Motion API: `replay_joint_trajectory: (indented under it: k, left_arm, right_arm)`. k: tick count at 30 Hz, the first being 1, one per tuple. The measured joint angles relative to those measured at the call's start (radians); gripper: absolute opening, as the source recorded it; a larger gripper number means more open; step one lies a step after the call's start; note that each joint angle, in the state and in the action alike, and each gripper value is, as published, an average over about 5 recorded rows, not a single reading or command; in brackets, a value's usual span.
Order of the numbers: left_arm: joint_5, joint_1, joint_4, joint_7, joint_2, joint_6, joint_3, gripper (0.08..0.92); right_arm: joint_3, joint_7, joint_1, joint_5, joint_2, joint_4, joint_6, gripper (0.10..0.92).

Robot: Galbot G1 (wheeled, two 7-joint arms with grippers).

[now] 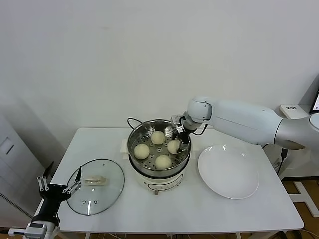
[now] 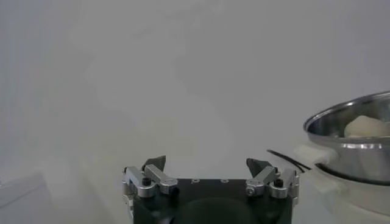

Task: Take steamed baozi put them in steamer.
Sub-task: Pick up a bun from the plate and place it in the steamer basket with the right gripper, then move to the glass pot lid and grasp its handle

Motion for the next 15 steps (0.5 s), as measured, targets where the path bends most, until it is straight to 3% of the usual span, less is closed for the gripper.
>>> replay_joint_trajectory:
  k: [5,15]
  left_arm:
    - [0.0,0.003,-0.001,0.001,-0.003,-0.001,0.0,0.823]
    - [-0.002,0.008,-0.007,0.001,0.002,-0.003,-0.002,0.823]
  right_arm:
    - [0.007,-0.003,0.011,0.021,-0.007,0.003,-0.001,0.808]
    - [0.144,0.084,-0.003,0.213,-0.084,-0.002,0.023,0.823]
